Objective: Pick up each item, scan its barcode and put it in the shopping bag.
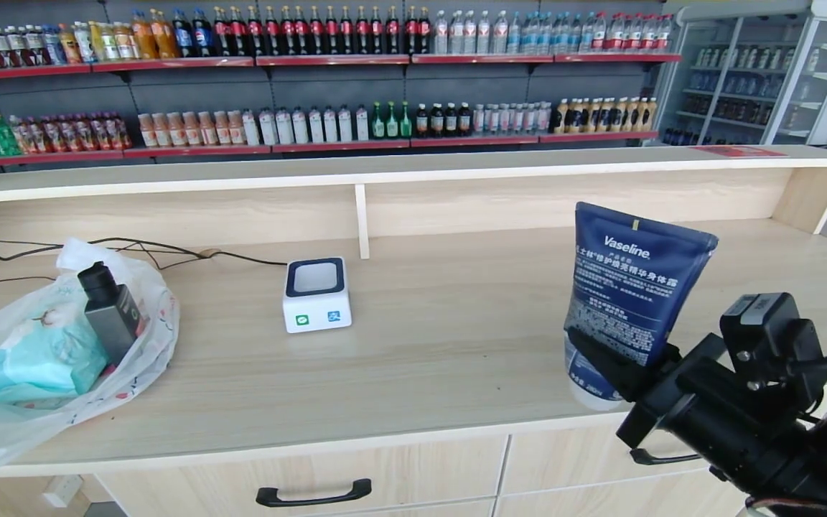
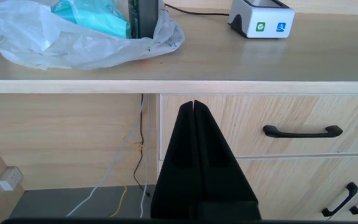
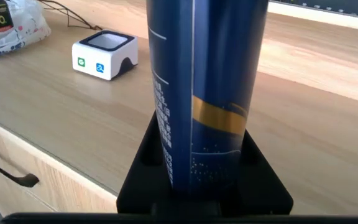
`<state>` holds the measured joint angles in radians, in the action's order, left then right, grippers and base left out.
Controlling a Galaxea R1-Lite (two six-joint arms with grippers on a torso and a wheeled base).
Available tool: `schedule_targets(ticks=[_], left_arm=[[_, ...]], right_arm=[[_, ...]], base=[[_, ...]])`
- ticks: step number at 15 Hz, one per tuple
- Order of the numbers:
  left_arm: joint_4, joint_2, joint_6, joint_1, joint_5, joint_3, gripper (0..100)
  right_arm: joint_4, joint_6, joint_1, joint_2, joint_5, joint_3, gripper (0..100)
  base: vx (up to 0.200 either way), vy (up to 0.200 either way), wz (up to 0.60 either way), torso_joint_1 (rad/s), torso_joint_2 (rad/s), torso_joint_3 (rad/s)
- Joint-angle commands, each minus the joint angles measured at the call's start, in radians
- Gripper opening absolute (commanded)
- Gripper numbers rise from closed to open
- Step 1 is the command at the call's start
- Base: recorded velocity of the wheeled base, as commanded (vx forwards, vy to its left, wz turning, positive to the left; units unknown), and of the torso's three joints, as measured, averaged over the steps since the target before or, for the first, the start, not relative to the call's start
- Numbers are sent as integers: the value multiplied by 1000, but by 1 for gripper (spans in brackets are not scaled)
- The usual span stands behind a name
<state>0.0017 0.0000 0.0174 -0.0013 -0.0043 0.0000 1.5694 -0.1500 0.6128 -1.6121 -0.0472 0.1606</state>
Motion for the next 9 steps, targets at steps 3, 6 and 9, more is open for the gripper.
schedule_targets(ticks=[3, 6, 9], left_arm=[[0, 0, -14, 1, 1, -2, 0], [0, 0, -27, 1, 4, -2, 0], [0, 0, -36, 1, 4, -2, 0]], right_arm=[[1, 17, -33, 21, -2, 0, 0], [1, 20, -33, 32, 0, -7, 0], [1, 47, -33, 47, 1, -9, 0]], base=[[0, 133, 0, 3, 2, 3], [0, 200, 0, 4, 2, 5], [0, 200, 0, 4, 2, -2]])
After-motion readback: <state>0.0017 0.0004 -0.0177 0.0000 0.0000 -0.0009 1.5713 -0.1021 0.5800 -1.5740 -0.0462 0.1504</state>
